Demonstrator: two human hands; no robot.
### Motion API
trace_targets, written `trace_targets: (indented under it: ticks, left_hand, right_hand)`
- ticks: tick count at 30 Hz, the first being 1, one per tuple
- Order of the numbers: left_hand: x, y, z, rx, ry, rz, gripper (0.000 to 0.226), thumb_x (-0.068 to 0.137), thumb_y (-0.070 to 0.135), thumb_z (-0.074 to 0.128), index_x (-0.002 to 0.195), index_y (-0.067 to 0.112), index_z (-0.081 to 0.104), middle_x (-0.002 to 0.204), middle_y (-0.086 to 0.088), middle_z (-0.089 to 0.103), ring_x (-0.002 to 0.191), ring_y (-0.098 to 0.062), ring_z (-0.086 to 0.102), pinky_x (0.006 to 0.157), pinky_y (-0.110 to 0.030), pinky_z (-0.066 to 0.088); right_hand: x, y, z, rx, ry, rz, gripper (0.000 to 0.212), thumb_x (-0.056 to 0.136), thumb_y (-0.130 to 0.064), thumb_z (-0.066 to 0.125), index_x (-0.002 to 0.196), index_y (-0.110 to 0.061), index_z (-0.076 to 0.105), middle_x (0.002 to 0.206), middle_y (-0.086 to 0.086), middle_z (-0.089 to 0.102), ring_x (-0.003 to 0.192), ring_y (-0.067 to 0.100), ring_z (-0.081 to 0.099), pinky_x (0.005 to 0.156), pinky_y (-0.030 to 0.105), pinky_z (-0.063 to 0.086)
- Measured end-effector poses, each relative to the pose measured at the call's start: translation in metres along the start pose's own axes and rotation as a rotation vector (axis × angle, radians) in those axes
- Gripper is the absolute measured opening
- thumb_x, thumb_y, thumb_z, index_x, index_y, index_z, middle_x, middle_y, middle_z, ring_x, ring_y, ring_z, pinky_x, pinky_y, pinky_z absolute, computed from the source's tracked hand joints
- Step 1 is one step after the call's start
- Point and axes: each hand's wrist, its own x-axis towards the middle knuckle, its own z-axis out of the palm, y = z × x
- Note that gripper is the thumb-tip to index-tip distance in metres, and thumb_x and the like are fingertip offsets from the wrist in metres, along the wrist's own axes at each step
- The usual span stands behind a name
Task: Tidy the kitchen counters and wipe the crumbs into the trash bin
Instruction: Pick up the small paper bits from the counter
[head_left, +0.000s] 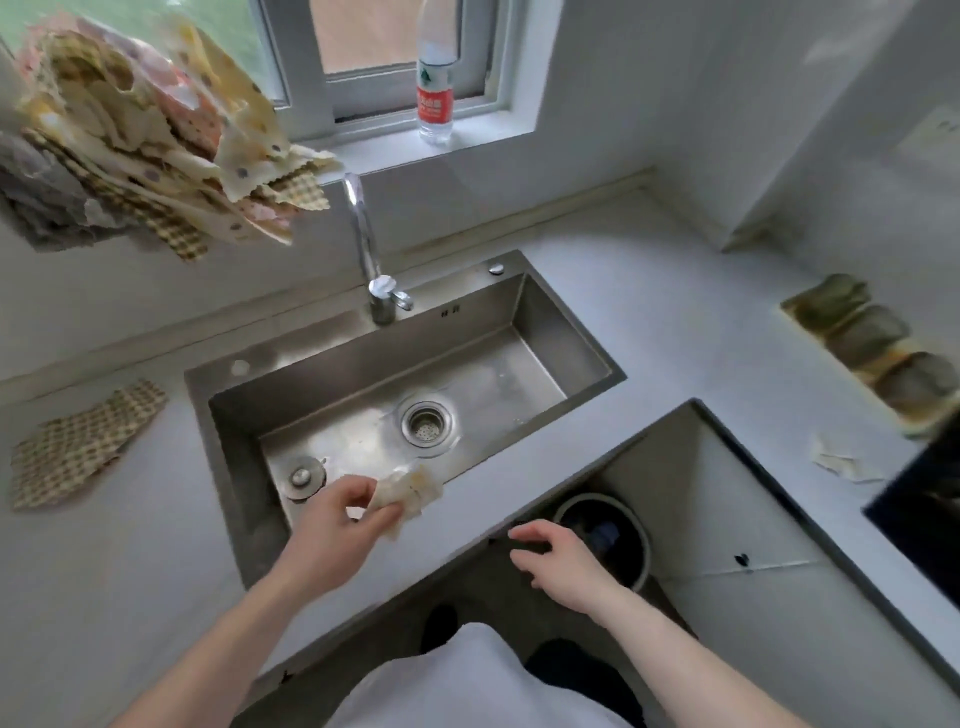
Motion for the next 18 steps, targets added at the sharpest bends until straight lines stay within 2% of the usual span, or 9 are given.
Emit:
trace_targets:
  ticks: [2,4,7,9,11,13,16,18]
  left_hand:
    - [0.012,0.034,0.028,0.048,-0.086,0.065,0.011,0.087,0.037,0.076,0.084,0.027,0.073,0.088,0.013,0.074,0.085,0.003,0.066,0.076,-0.021,0.051]
    - [0.022,0.064,0.057,0.103,-0.172,0.098,0.017,0.086,0.038,0.076,0.082,0.022,0.072,0.083,0.009,0.074,0.079,0.001,0.066,0.067,-0.013,0.046]
    - [0.035,0.101,0.106,0.197,-0.313,0.134,0.027,0.087,0.044,0.073,0.08,0.018,0.07,0.076,0.005,0.073,0.07,-0.007,0.067,0.057,-0.014,0.044]
    - [0.047,0.122,0.141,0.252,-0.373,0.142,0.029,0.087,0.045,0.07,0.077,0.018,0.069,0.072,0.005,0.073,0.061,-0.01,0.065,0.054,-0.016,0.045]
    - [0.059,0.139,0.179,0.31,-0.425,0.121,0.031,0.087,0.049,0.066,0.086,0.019,0.073,0.081,0.003,0.075,0.066,-0.015,0.067,0.062,-0.028,0.053]
    - [0.069,0.156,0.221,0.407,-0.473,0.115,0.037,0.088,0.05,0.063,0.097,0.016,0.074,0.092,-0.002,0.075,0.08,-0.02,0.07,0.072,-0.035,0.058]
    - [0.077,0.175,0.276,0.551,-0.503,0.09,0.041,0.089,0.046,0.062,0.105,0.01,0.072,0.103,-0.007,0.073,0.096,-0.025,0.07,0.081,-0.035,0.059]
    - [0.08,0.184,0.309,0.626,-0.509,0.067,0.04,0.086,0.043,0.061,0.105,0.009,0.07,0.104,-0.007,0.072,0.097,-0.026,0.069,0.074,-0.031,0.054]
  right_hand:
    - [-0.008,0.015,-0.021,0.116,0.076,0.041,0.022,0.085,-0.036,0.069,0.106,-0.042,0.068,0.113,-0.019,0.068,0.094,0.012,0.071,0.086,0.037,0.061]
    - [-0.015,0.033,-0.043,0.23,0.159,0.072,0.02,0.09,-0.025,0.068,0.109,-0.033,0.068,0.113,-0.011,0.069,0.088,0.014,0.071,0.076,0.033,0.06]
    - [-0.028,0.067,-0.073,0.385,0.277,0.128,0.018,0.095,-0.014,0.064,0.11,-0.025,0.068,0.116,-0.004,0.069,0.092,0.016,0.07,0.079,0.034,0.059]
    - [-0.038,0.091,-0.094,0.46,0.336,0.16,0.018,0.096,-0.013,0.063,0.109,-0.024,0.068,0.116,-0.001,0.069,0.092,0.017,0.071,0.075,0.033,0.058]
    - [-0.047,0.115,-0.114,0.516,0.389,0.199,0.018,0.096,-0.014,0.063,0.11,-0.024,0.069,0.115,0.001,0.07,0.094,0.019,0.073,0.071,0.031,0.057]
    - [-0.058,0.137,-0.137,0.575,0.442,0.226,0.017,0.096,-0.016,0.063,0.11,-0.024,0.069,0.112,0.003,0.07,0.097,0.02,0.073,0.072,0.031,0.058]
    - [-0.076,0.168,-0.163,0.641,0.494,0.259,0.015,0.098,-0.017,0.063,0.11,-0.022,0.068,0.11,0.003,0.069,0.099,0.022,0.072,0.074,0.032,0.058]
    - [-0.088,0.19,-0.176,0.661,0.509,0.278,0.015,0.098,-0.016,0.062,0.11,-0.022,0.068,0.11,0.003,0.069,0.099,0.023,0.072,0.073,0.033,0.058]
